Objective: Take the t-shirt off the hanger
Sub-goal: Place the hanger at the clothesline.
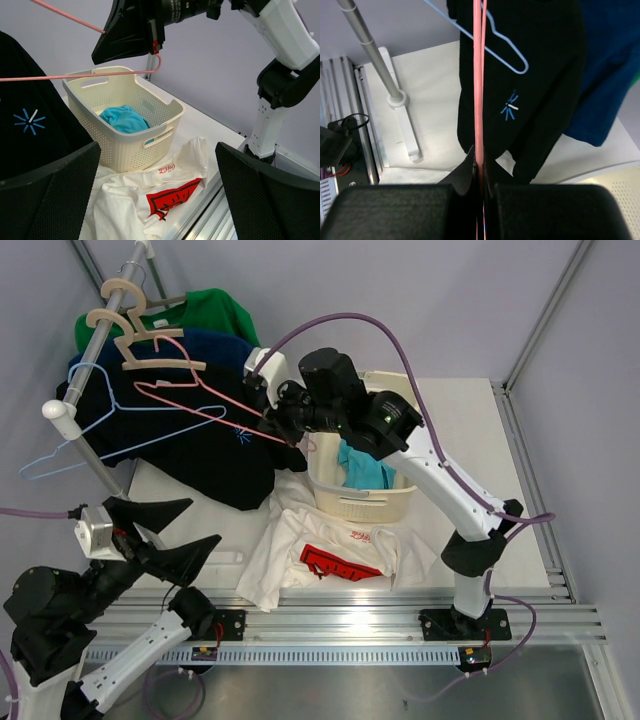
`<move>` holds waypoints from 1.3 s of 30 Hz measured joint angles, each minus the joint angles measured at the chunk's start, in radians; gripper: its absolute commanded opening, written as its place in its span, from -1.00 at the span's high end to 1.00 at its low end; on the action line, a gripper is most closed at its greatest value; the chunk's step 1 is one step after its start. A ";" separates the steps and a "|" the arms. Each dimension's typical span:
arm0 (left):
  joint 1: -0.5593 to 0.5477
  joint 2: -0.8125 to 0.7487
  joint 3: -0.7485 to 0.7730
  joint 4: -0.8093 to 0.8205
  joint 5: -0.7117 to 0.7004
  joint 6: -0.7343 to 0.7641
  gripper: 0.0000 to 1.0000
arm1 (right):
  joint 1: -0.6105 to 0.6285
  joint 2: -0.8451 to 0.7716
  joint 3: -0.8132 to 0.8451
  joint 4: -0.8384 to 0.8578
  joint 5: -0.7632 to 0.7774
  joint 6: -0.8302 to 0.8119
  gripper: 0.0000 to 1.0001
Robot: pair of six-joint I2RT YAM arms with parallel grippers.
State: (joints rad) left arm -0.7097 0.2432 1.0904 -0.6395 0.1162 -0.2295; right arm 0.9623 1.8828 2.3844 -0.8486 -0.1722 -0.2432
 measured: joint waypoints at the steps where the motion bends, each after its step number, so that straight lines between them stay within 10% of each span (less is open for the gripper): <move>1: 0.000 -0.018 -0.006 -0.004 0.004 -0.001 -0.98 | 0.000 0.013 0.014 -0.014 -0.014 -0.006 1.00; 21: 0.000 -0.078 0.000 -0.049 0.063 -0.002 -0.98 | 0.000 0.006 -0.080 0.017 -0.167 -0.132 1.00; 39: 0.000 -0.078 -0.008 -0.050 0.173 0.013 -0.98 | 0.000 0.230 0.151 0.212 -0.144 -0.146 1.00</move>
State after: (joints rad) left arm -0.7097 0.1654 1.0828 -0.6895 0.2893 -0.2169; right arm 0.9619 2.1132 2.5355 -0.6365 -0.3161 -0.3889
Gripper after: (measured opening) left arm 0.987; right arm 0.031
